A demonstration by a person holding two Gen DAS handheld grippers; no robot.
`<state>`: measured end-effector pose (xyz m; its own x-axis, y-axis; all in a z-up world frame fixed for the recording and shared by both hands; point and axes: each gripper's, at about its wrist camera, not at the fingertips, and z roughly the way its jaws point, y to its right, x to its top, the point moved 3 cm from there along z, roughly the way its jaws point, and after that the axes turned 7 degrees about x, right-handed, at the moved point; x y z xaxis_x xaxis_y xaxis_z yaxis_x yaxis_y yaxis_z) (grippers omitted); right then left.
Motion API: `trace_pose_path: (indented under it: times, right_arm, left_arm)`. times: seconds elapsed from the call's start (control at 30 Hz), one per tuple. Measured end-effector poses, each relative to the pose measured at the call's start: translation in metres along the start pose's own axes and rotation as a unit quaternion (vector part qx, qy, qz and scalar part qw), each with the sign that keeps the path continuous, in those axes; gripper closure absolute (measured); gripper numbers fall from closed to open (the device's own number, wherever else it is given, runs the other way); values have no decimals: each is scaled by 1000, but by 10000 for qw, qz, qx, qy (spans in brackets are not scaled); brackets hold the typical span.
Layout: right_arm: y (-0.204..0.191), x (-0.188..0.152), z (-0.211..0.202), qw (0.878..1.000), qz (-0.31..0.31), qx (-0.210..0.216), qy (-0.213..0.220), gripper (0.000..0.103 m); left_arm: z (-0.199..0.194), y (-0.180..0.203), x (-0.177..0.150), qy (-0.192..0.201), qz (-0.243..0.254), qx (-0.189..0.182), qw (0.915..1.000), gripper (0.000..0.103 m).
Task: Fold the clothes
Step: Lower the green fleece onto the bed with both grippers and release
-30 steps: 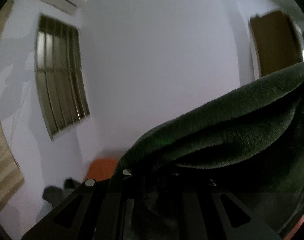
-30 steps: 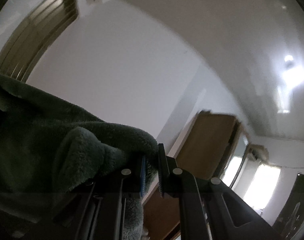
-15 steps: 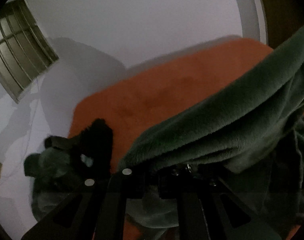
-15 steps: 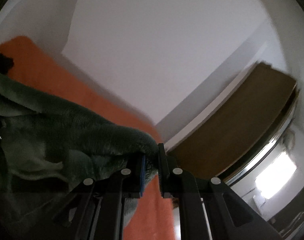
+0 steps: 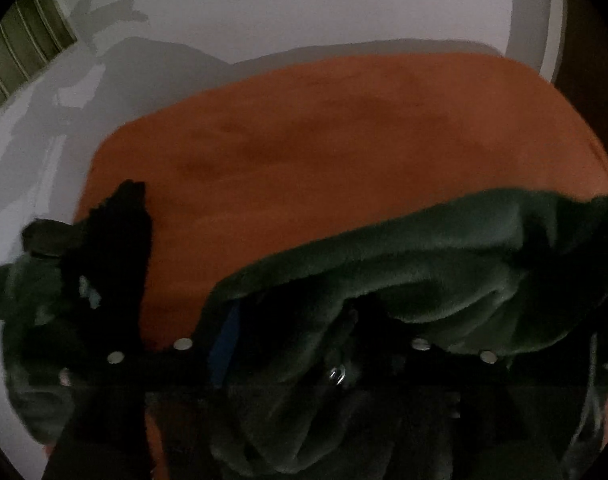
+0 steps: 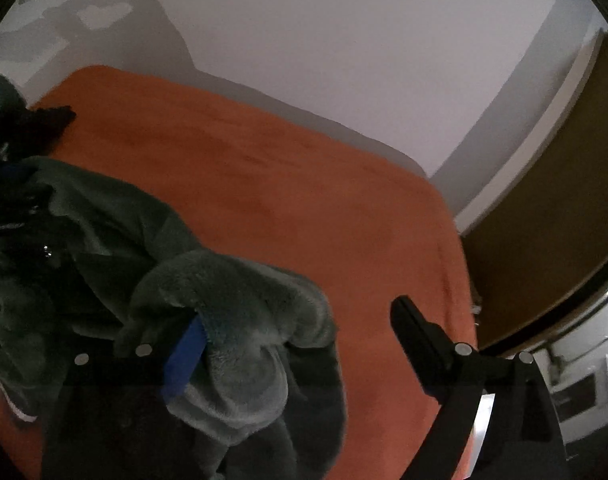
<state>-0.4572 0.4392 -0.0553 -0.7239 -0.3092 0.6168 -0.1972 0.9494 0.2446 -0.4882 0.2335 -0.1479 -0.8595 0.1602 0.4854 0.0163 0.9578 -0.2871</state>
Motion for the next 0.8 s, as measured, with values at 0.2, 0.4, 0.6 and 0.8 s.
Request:
trace_pose_path:
  times: [0.2, 0.4, 0.6, 0.8]
  right_arm:
    - [-10, -17, 23, 9982, -587, -17, 123, 12]
    - [-20, -37, 4, 9975, -374, 379, 457, 12]
    - [-22, -62, -57, 9921, -50, 847, 920, 8]
    - [-39, -81, -93, 9923, -5, 715, 1006, 4]
  left_arm:
    - [19, -34, 8, -252, -496, -430, 9975, 36]
    - [19, -59, 16, -158, -502, 519, 9973, 36]
    - [-3, -64, 18, 105, -360, 772, 9963, 36]
    - [-27, -54, -35, 214, -110, 211, 9995, 35]
